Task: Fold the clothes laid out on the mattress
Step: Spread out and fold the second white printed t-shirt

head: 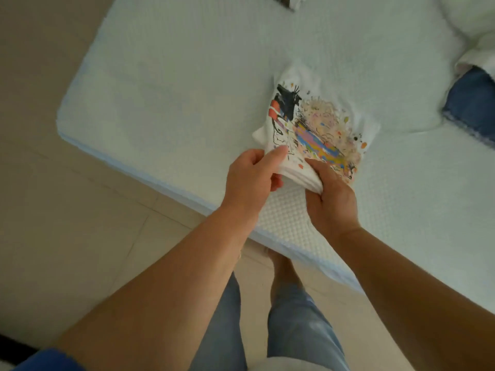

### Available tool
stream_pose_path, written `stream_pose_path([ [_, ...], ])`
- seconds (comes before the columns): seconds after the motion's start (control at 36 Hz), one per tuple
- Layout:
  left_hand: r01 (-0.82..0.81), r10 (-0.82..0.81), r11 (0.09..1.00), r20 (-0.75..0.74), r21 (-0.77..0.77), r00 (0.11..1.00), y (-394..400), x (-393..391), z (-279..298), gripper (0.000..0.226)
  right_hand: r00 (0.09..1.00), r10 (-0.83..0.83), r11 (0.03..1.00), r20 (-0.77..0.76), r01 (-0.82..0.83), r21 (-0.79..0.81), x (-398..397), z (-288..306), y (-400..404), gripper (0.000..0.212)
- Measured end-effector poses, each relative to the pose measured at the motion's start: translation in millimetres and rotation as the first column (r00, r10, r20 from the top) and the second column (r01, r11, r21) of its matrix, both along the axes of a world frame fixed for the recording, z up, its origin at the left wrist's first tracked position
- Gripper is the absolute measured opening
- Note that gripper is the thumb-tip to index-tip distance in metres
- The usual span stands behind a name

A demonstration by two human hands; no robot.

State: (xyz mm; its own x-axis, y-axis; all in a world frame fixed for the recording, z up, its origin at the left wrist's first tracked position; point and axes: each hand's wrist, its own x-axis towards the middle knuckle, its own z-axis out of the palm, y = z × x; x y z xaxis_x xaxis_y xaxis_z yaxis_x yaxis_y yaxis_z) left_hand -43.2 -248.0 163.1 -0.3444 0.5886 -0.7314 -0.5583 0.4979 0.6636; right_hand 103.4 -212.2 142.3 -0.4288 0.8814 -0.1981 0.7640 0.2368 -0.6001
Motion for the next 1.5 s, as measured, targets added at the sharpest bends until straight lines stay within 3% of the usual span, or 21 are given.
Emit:
stream_pose_path([
  [0.11,-0.055,0.038,0.993,0.159,0.108,0.986,-3,-33,19,0.034,0.984,-0.145,0.98,-0.104,0.129,-0.15,-14,46,15,0.029],
  [0.25,-0.038,0.043,0.989,0.031,-0.142,0.999,-13,-64,13,0.024,0.904,-0.321,0.908,-0.282,0.208,-0.365,-24,103,48,0.025],
  [0.36,-0.031,0.022,0.971,-0.039,-0.238,0.999,-6,-85,0,0.017,0.741,-0.55,0.744,-0.386,0.224,-0.629,-8,127,82,0.027],
  [0.44,-0.019,0.019,0.979,-0.003,-0.202,1.0,5,-96,-13,0.028,0.708,-0.616,0.629,-0.347,0.176,-0.758,5,123,106,0.044],
  [0.5,0.064,-0.051,0.989,0.101,-0.135,0.994,12,-98,-26,0.035,0.721,-0.64,0.517,-0.266,0.147,-0.843,15,102,119,0.049],
  [0.56,0.141,-0.121,0.985,0.194,-0.096,0.974,20,-94,-40,0.038,0.722,-0.675,0.402,-0.152,0.187,-0.896,24,70,132,0.043],
  [0.61,0.167,-0.134,0.973,0.198,-0.162,0.971,28,-88,-56,0.032,0.737,-0.675,0.353,-0.035,0.28,-0.893,29,29,142,0.032],
  [0.69,0.174,-0.196,0.931,-0.037,-0.322,0.98,40,-77,-87,0.019,0.741,-0.664,0.389,0.1,0.457,-0.8,41,-36,149,0.021],
  [0.81,0.154,-0.244,0.912,-0.201,-0.38,0.949,43,-68,-106,0.043,0.725,-0.68,0.45,0.108,0.529,-0.719,55,-82,149,0.018],
  [0.94,0.1,-0.152,0.913,-0.103,-0.395,0.983,28,-52,-103,0.039,0.765,-0.639,0.495,0.079,0.488,-0.719,66,-88,146,0.003],
  [1.03,0.106,-0.155,0.895,-0.078,-0.433,0.985,26,-38,-97,0.007,0.794,-0.601,0.531,0.087,0.479,-0.699,65,-82,146,0.003],
  [1.11,0.046,-0.086,0.89,-0.068,-0.453,0.994,34,-31,-89,0.013,0.815,-0.574,0.591,0.08,0.48,-0.648,59,-69,146,0.002],
  [1.25,0.007,-0.045,0.949,-0.114,-0.316,0.992,60,-45,-48,0.01,0.84,-0.542,0.694,-0.027,0.429,-0.578,42,-29,149,0.004],
  [1.36,0.03,-0.068,0.977,-0.176,-0.213,0.982,78,-77,-11,0.008,0.815,-0.564,0.678,-0.134,0.364,-0.639,28,-1,155,0.01],
  [1.5,0.067,-0.09,0.986,-0.151,-0.152,0.984,99,-126,16,0.013,0.797,-0.566,0.633,-0.21,0.256,-0.73,-3,15,169,0.031],
])
